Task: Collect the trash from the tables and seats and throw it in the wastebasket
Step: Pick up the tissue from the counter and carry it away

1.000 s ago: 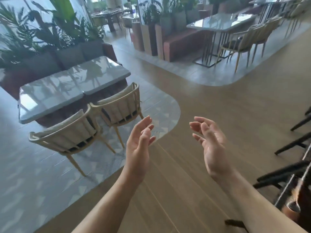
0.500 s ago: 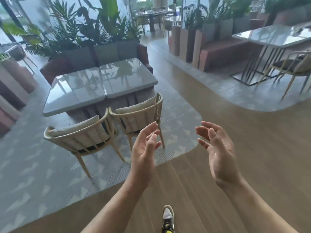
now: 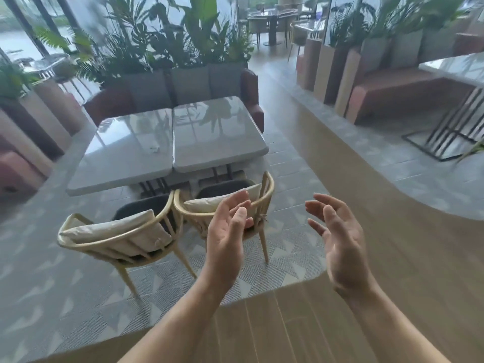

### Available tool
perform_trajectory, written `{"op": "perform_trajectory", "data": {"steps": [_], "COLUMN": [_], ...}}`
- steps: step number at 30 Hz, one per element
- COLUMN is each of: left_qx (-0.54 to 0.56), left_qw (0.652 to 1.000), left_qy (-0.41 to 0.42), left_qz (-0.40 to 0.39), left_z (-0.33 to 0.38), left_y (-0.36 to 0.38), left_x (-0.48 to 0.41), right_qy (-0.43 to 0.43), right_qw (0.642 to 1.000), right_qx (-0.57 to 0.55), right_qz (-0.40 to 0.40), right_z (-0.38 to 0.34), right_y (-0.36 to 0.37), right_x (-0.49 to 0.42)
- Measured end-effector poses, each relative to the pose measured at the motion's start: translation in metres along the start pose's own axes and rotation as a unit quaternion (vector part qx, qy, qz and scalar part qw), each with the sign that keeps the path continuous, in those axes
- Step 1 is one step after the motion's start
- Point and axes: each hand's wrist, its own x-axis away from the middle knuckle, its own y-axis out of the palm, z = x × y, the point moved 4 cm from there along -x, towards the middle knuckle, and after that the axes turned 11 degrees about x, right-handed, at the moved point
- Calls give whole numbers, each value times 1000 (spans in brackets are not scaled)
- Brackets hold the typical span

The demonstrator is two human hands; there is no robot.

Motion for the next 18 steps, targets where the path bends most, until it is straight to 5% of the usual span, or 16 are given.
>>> {"op": "perform_trajectory", "data": {"steps": [18], "left_qx": [-54], "left_qw": [969], "left_qy": [62], "left_qz": [231], "left_z": [-52], "left_y": [12], "left_x": [-184], "right_qy": [13], "right_qw": [972], "right_qx": [-26], "right_qz": [-232], "right_z": [62], "right_y": [61], "right_x": [-287]}}
